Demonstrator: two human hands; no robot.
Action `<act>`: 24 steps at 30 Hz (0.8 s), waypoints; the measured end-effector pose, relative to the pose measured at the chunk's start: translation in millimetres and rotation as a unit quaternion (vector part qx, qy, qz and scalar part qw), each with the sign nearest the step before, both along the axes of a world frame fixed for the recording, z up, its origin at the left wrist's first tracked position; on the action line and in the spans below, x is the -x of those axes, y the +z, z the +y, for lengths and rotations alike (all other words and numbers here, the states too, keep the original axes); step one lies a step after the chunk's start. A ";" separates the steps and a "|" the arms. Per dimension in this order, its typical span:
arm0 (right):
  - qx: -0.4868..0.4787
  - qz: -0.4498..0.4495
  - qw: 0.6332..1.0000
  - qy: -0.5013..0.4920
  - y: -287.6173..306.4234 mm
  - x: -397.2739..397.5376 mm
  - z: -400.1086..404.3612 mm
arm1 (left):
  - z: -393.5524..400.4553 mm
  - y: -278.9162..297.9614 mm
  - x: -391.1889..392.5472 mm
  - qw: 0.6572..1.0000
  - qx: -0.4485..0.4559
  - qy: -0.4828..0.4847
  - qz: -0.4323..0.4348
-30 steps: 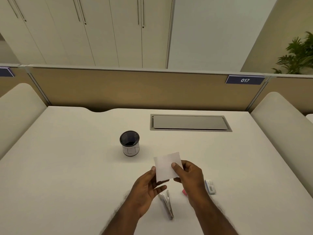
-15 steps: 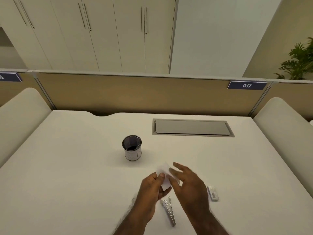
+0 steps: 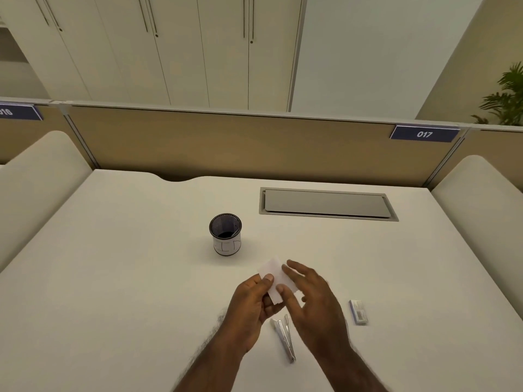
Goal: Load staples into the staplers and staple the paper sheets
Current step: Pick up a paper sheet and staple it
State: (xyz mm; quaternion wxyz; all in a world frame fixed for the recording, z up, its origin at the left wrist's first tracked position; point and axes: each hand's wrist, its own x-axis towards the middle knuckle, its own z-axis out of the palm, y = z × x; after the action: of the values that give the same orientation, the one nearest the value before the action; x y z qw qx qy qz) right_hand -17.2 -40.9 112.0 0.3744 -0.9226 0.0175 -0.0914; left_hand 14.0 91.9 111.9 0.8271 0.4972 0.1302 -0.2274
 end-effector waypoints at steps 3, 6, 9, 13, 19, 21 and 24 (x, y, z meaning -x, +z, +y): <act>-0.132 0.028 0.988 -0.080 7.5 -7.0 -4.5 | 0.6 0.5 1.5 1.000 -0.013 -0.011 -0.014; -0.214 0.116 0.966 -0.090 14.0 -14.8 -10.4 | 2.1 -1.1 1.6 0.998 -0.050 -0.033 -0.026; -0.285 0.164 0.941 -0.084 19.0 -14.5 -14.3 | 2.7 -3.2 2.2 0.997 -0.060 -0.046 -0.029; -0.336 0.189 0.919 -0.085 22.6 -12.1 -15.5 | 2.7 -5.3 3.2 0.997 -0.054 -0.049 -0.034; -0.371 0.205 0.901 -0.093 23.0 -10.4 -15.5 | 1.7 -4.6 4.7 0.997 -0.044 -0.050 -0.035; -0.383 0.208 0.895 -0.096 22.4 -10.2 -15.8 | 1.2 -5.1 4.8 0.997 -0.043 -0.048 -0.032; -0.402 0.213 0.885 -0.100 20.8 -9.1 -15.5 | 0.1 -4.3 4.9 0.998 -0.035 -0.037 -0.027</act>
State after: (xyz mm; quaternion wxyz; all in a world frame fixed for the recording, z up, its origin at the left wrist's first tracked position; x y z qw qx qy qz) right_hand -8.1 -56.4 132.9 0.6894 -0.6836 0.2241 0.0849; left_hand 9.2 92.1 107.6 0.8032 0.5366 0.0969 -0.2398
